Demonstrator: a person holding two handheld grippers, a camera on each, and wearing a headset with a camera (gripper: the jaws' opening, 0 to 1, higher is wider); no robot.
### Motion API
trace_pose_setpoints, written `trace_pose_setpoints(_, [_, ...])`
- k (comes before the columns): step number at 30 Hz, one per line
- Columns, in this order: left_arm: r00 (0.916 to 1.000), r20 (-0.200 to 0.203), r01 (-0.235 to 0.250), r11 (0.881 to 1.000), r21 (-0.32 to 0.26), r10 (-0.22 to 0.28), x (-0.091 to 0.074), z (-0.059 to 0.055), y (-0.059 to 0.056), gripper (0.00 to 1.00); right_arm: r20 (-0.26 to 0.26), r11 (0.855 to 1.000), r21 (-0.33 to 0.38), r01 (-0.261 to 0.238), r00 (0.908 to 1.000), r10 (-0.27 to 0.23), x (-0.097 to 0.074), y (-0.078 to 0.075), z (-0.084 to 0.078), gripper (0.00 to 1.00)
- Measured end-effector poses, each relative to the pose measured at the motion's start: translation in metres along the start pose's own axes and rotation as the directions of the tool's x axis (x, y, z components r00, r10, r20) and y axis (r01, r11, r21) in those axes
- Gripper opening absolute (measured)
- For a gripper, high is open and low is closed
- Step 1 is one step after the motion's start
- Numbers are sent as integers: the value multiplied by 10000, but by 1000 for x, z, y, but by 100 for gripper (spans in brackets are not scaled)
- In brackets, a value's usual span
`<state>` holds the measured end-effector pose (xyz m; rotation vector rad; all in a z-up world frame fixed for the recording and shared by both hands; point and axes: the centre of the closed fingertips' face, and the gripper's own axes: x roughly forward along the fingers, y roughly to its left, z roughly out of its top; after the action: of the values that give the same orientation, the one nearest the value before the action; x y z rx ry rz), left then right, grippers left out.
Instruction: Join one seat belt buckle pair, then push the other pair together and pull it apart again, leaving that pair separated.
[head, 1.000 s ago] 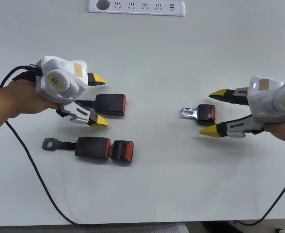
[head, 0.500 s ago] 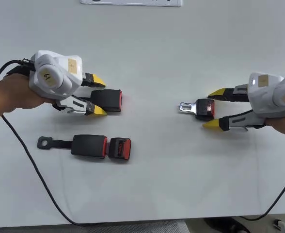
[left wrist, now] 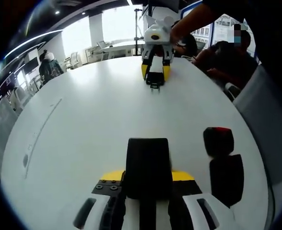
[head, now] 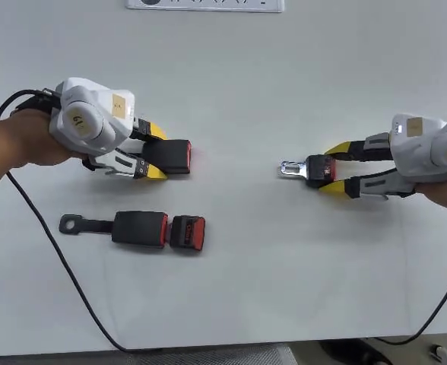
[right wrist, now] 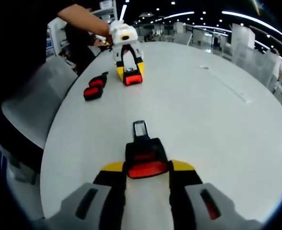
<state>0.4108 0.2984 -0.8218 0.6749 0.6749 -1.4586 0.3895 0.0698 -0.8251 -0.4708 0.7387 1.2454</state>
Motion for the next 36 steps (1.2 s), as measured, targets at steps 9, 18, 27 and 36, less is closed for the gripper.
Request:
trace_pose_setpoints(9, [10000,-71,54,10000,-5,-54,1,0,0,34,534,10000,20,-40,9986,39,15,2,18,34])
trace_pose_setpoints(18, [9998,-159,95,10000,13,-95,2,-1,1,34,932,9999,-98,-73,9956,82,38,6,44,34])
trace_pose_setpoints(27, [9996,-236,126,9999,15,-125,2,-1,0,34,1200,10000,-76,10,9928,-1,57,6,64,34])
trace_pose_setpoints(36, [9994,-305,162,9999,35,-161,1,-1,0,34,1463,9998,-121,-172,9891,187,84,14,92,34])
